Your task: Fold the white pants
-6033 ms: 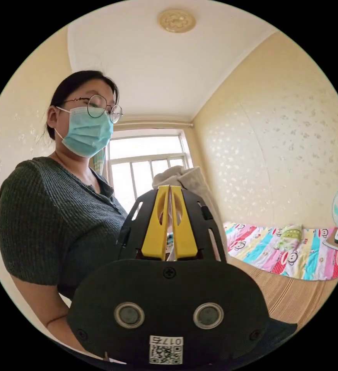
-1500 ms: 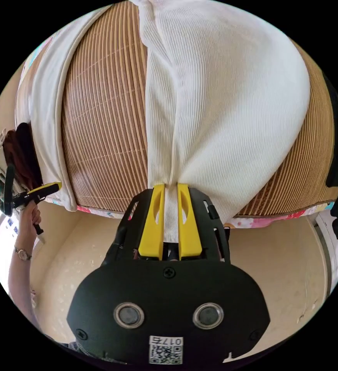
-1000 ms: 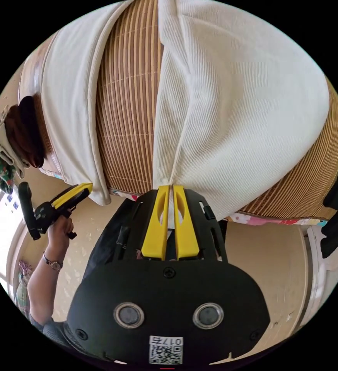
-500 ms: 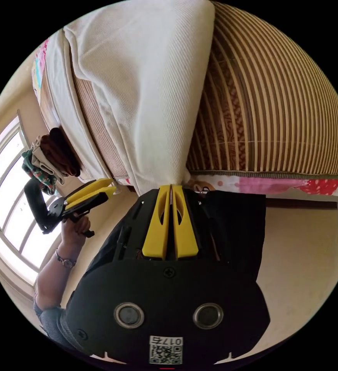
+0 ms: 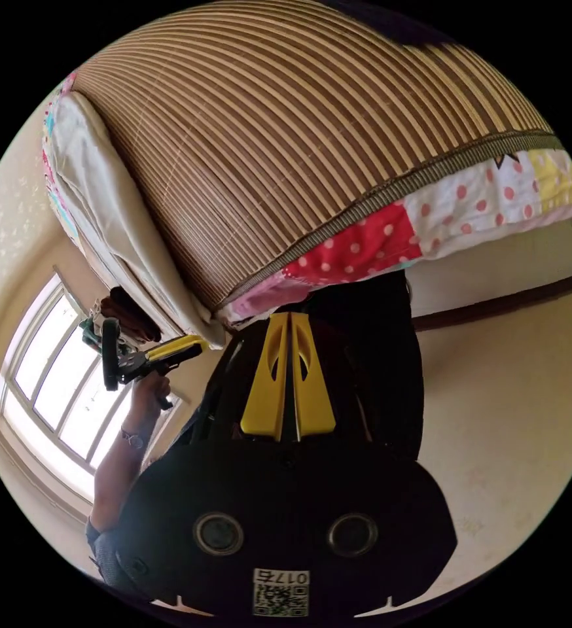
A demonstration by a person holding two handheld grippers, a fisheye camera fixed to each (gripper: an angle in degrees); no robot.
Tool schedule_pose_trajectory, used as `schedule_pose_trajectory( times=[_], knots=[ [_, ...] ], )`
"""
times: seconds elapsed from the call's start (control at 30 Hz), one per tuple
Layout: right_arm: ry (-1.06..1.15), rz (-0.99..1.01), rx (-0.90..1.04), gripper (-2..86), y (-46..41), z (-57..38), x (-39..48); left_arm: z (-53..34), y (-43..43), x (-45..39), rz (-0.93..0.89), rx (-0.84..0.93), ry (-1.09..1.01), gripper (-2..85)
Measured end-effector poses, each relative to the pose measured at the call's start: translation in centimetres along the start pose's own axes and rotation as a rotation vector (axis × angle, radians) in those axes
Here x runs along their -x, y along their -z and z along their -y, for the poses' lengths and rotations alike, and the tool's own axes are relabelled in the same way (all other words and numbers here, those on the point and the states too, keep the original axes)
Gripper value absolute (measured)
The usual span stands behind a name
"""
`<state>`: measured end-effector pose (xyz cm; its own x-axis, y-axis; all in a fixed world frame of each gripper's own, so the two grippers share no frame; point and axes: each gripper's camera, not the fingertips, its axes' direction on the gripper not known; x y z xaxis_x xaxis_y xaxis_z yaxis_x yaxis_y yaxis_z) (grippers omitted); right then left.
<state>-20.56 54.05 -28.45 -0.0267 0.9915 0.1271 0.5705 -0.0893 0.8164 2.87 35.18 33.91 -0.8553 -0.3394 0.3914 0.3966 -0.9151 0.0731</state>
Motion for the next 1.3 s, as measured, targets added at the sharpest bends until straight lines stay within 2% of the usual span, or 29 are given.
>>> schedule_pose_trajectory(
  times=[0.07,0.17,0.27,0.33,0.37,0.43,0.47,0.53,0.6,0.67,0.7,0.77,0.8,0.83,0.87,0.9,0.93,1.07,1.17,1.3],
  knots=[
    [-0.054,0.097,-0.011,0.6,1.9,-1.0,-0.6,-0.1,-0.2,0.2,0.044,0.035,-0.033,3.0],
    [-0.096,0.270,-0.063,1.1,4.5,-1.1,-0.1,-1.1,0.5,1.5,-0.011,0.017,-0.047,1.7],
    [-0.084,0.386,-0.087,2.5,6.3,-0.4,1.7,-2.8,1.3,2.9,-0.238,-0.064,-0.102,1.0],
    [-0.029,0.425,-0.085,5.5,6.9,-0.2,3.7,-3.9,1.6,3.6,-0.586,-0.101,-0.195,0.7],
    [0.036,0.464,-0.086,9.4,7.3,-0.2,5.4,-4.0,1.7,3.8,-0.690,-0.105,-0.216,0.6],
    [0.129,0.553,-0.085,14.0,7.8,-0.2,7.7,-5.6,3.7,3.7,-1.112,-0.231,-0.388,0.4],
    [0.172,0.640,-0.082,16.2,8.0,-0.2,8.9,-6.2,4.5,3.7,-1.189,-0.288,-0.444,0.4],
    [0.207,0.810,-0.077,18.1,8.1,-0.1,10.1,-9.0,7.2,4.2,-1.341,-0.547,-0.607,0.4],
    [0.240,0.995,-0.082,18.3,8.4,-0.2,11.0,-10.6,7.8,5.0,-1.415,-0.703,-0.648,0.4],
    [0.277,1.157,-0.088,16.3,8.9,-0.5,12.1,-10.3,6.4,5.8,-1.483,-0.722,-0.593,0.4],
    [0.279,1.171,-0.082,15.6,8.9,-0.7,12.5,-9.4,4.5,6.2,-1.491,-0.660,-0.490,0.4],
    [0.263,1.097,0.008,9.9,8.5,-1.2,14.0,-7.9,0.9,6.7,-1.353,-0.501,-0.236,0.2],
    [0.262,1.023,0.044,8.9,8.3,-1.4,14.4,-7.4,-1.4,7.2,-1.175,-0.400,-0.047,0.0],
    [0.285,0.801,0.127,7.7,8.1,-2.0,15.2,-7.6,-3.3,8.0,-1.019,-0.350,0.121,-0.4],
    [0.308,0.504,0.205,7.3,7.7,-2.8,16.0,-7.7,-4.1,8.2,-0.977,-0.319,0.174,-0.5],
    [0.316,0.355,0.239,7.0,7.5,-3.3,16.3,-7.7,-5.9,8.3,-0.899,-0.226,0.276,-0.6],
    [0.350,0.123,0.293,6.5,6.9,-4.2,16.8,-7.6,-7.7,8.1,-0.809,-0.108,0.376,-0.6],
    [0.437,0.091,0.322,6.9,7.8,-5.7,16.7,-7.3,-8.3,7.2,-0.888,-0.208,0.388,-0.6],
    [0.389,0.171,0.323,7.9,8.8,-6.3,15.0,-6.1,-7.9,5.6,-0.824,-0.209,0.324,-0.6],
    [0.392,0.179,0.330,8.0,10.1,-7.9,13.4,-3.3,-6.7,2.2,-0.640,-0.113,0.185,-0.7]
  ],
)
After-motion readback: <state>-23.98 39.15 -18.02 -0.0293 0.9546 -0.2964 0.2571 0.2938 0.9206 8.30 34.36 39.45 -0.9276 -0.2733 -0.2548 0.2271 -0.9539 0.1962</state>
